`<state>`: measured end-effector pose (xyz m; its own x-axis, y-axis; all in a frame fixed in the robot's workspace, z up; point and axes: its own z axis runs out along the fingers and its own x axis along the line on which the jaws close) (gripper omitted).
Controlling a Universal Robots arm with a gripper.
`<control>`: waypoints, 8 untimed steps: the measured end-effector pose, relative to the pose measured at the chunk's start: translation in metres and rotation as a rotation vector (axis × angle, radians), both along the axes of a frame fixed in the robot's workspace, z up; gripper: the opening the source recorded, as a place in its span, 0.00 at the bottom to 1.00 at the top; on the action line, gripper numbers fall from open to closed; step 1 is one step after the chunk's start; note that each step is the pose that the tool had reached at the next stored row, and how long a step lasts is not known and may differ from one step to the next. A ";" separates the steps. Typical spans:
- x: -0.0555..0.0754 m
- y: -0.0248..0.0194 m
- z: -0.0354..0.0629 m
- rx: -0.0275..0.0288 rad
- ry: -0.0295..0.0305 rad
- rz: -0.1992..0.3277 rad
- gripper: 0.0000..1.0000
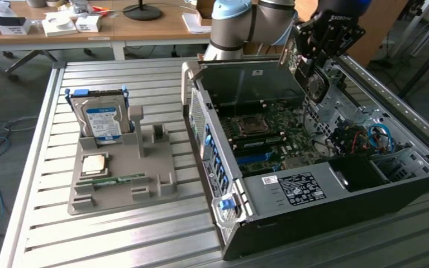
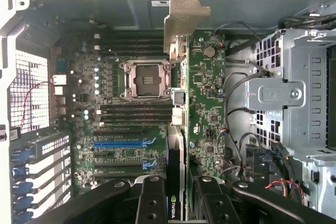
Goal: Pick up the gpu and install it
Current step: 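Pick up the gpu and move the gpu toward the slot, then insert the gpu into the slot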
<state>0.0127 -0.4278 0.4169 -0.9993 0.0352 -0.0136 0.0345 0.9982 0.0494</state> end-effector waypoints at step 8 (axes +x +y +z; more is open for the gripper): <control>0.000 0.0000 0.0000 0.0000 0.0001 0.000 0.27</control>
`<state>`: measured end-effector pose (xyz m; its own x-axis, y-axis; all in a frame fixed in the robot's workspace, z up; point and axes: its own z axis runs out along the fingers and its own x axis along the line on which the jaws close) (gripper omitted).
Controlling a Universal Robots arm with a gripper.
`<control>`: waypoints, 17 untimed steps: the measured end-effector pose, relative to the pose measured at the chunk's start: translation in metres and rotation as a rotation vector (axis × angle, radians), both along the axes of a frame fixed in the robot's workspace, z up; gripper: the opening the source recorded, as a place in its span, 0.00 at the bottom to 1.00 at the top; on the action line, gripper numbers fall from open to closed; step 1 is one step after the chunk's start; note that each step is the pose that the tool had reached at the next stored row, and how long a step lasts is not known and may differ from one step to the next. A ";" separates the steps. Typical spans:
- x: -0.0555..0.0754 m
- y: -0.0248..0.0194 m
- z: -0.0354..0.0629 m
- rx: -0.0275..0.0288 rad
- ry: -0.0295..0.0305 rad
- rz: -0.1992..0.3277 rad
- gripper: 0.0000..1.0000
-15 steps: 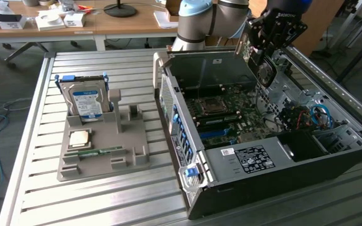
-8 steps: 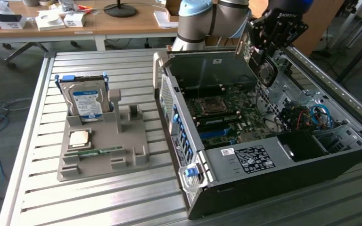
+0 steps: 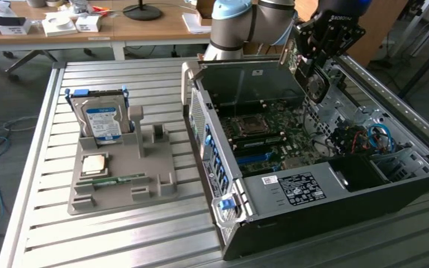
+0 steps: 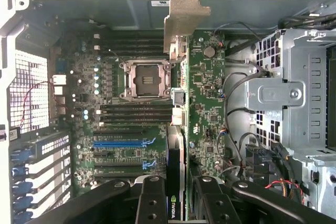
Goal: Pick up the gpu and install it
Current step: 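Insert the gpu into the slot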
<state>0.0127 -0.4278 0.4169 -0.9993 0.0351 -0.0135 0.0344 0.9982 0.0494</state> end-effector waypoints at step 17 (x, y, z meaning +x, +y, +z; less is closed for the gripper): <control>0.000 0.0000 0.0000 0.0000 0.0000 0.057 0.27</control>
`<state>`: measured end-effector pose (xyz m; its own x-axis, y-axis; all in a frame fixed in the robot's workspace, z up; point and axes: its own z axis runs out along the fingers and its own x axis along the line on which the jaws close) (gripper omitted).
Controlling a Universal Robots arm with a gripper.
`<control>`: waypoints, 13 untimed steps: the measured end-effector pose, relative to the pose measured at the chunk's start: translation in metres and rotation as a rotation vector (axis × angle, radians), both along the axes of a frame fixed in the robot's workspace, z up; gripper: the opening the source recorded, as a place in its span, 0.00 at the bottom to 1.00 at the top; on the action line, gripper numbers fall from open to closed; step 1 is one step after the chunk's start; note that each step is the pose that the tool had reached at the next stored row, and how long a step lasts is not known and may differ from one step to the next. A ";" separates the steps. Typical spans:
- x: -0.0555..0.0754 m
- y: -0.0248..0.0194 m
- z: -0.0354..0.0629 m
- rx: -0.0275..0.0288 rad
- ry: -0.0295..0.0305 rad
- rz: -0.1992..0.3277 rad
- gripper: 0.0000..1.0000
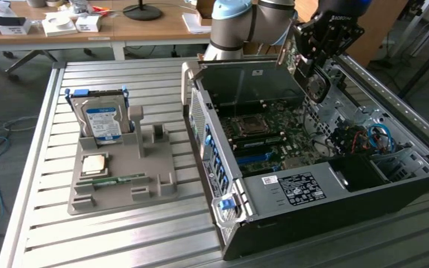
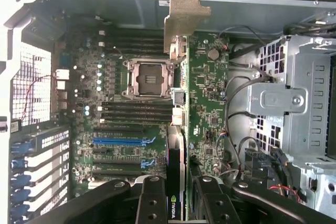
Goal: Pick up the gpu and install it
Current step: 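Insert the gpu into the slot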
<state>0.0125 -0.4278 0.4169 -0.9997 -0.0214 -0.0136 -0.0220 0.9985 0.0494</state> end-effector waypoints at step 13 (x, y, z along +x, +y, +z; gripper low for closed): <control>-0.001 0.0000 0.0000 -0.0005 0.0000 0.133 0.27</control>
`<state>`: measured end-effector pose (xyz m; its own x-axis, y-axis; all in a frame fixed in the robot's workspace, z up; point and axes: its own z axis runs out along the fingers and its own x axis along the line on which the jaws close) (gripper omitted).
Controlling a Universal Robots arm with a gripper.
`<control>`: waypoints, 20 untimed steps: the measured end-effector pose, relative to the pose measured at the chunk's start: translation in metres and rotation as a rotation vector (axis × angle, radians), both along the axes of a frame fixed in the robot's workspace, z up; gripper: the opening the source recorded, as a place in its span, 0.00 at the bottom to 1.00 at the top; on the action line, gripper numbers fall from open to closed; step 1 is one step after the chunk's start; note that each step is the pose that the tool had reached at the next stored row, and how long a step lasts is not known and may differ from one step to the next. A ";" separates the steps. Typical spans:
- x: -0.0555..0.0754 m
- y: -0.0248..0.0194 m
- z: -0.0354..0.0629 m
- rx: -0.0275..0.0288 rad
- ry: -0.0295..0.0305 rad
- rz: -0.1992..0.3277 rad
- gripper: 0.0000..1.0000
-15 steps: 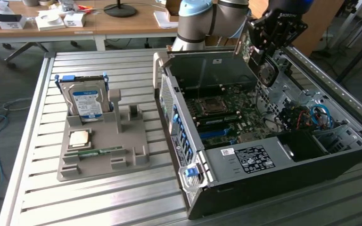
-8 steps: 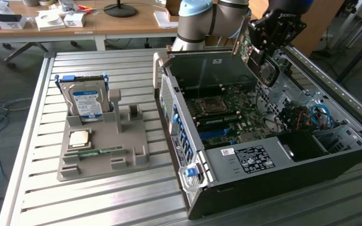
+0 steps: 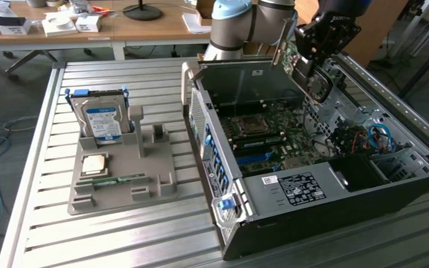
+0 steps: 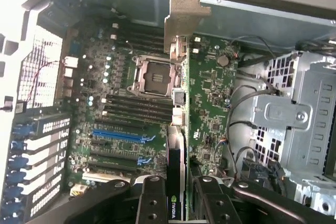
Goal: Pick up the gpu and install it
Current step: 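Insert the gpu into the slot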
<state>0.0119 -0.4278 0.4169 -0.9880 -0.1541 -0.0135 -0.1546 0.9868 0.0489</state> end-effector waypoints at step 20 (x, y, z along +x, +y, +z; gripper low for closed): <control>0.000 0.0000 -0.0001 -0.0015 0.0000 0.230 0.27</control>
<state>0.0117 -0.4278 0.4169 -0.9268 -0.3753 -0.0131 -0.3755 0.9256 0.0474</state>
